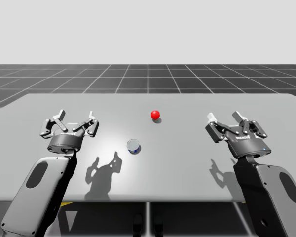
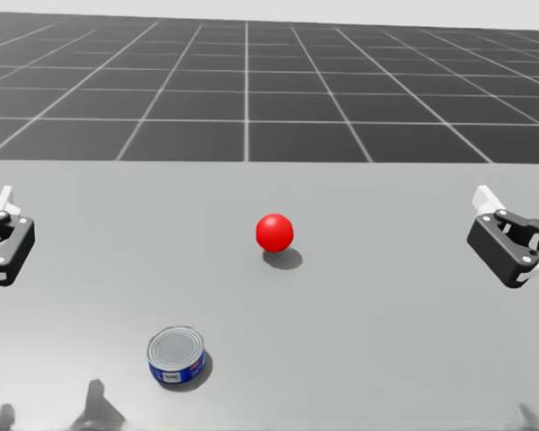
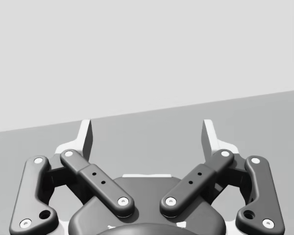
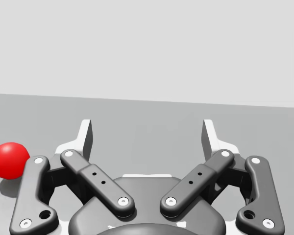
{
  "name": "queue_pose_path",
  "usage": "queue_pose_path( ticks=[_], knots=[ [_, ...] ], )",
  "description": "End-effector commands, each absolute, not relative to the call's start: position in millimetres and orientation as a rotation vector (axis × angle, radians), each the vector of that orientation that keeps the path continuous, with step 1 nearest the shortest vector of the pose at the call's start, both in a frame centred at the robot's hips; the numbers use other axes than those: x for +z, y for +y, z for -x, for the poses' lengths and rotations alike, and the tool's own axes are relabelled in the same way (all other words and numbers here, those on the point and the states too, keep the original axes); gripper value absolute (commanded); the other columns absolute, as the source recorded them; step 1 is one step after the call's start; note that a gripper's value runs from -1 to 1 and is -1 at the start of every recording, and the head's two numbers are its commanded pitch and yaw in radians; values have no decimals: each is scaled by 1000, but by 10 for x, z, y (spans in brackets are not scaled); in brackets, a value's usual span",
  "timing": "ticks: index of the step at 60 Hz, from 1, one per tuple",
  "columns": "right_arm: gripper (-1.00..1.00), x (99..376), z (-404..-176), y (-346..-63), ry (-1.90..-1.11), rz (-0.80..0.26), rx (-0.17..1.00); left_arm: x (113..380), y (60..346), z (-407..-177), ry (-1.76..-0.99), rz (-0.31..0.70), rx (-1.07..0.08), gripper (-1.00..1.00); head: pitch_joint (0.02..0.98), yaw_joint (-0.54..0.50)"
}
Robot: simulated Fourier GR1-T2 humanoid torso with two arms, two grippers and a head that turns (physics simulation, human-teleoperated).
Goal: Watch the red light. When it turns green, pick up the object.
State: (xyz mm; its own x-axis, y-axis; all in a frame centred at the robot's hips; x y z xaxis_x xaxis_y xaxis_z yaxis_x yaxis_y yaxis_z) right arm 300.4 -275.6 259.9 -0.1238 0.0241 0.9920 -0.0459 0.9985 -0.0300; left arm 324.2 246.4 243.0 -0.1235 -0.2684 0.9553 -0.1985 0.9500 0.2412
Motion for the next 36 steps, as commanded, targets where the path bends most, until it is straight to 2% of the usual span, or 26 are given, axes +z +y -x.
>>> queue_pose_path(
  ticks=[1, 36],
  knots=[
    [-1000, 2598, -3001, -2751, -1696, -11, 70, 2435, 2459, -3240, -1707, -352, -64, -1000, 604, -70],
    [-1000, 2589, -2995, -2724, -1695, -6, 82, 2435, 2438, -3228, -1705, -351, -68, -1000, 604, -69]
  ],
)
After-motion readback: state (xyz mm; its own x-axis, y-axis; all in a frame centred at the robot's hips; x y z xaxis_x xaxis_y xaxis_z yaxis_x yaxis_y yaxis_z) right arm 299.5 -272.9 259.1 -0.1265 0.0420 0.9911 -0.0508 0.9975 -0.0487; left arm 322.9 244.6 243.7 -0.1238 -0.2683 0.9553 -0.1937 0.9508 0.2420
